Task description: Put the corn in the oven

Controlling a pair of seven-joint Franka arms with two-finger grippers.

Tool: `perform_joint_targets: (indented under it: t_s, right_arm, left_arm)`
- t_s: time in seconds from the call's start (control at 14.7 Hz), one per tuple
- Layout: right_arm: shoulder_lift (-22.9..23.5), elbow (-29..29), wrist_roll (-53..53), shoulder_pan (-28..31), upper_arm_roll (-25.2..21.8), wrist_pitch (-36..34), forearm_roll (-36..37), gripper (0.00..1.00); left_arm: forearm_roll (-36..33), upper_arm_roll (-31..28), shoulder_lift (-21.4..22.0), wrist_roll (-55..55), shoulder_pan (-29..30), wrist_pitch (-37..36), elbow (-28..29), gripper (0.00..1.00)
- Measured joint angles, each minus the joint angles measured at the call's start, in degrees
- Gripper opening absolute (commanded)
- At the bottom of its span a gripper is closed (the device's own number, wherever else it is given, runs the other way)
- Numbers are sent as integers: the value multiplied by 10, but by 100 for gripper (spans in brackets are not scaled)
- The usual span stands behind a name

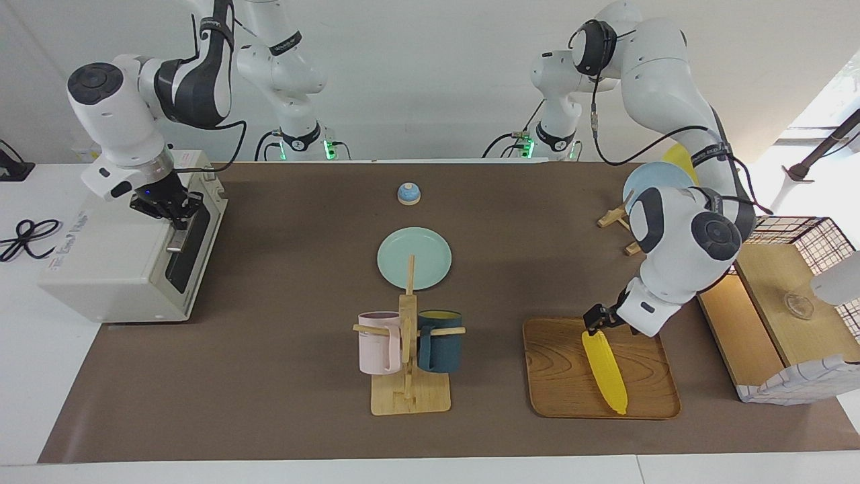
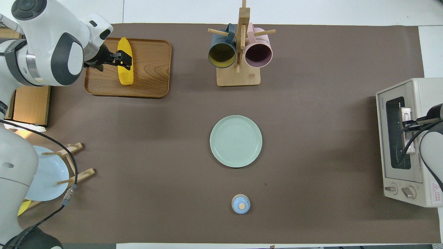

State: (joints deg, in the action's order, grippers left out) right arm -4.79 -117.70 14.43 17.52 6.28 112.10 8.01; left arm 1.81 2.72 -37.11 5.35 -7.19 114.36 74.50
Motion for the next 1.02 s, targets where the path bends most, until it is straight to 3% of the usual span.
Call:
perform_joint_targets:
  t_s: [0.61, 0.88, 1.02]
  right_arm:
    - [-4, -9, -17, -8, 2, 8, -5, 0]
    - [-3, -26, -54, -40, 5, 19, -24, 0]
    - [-3, -39, -60, -48, 8, 34, -36, 0]
  left_arm:
    - [0, 0, -36, -32, -2, 84, 19, 100]
    - [0, 0, -36, -43, -3, 86, 22, 82]
    - [0, 0, -36, -46, -2, 87, 23, 81]
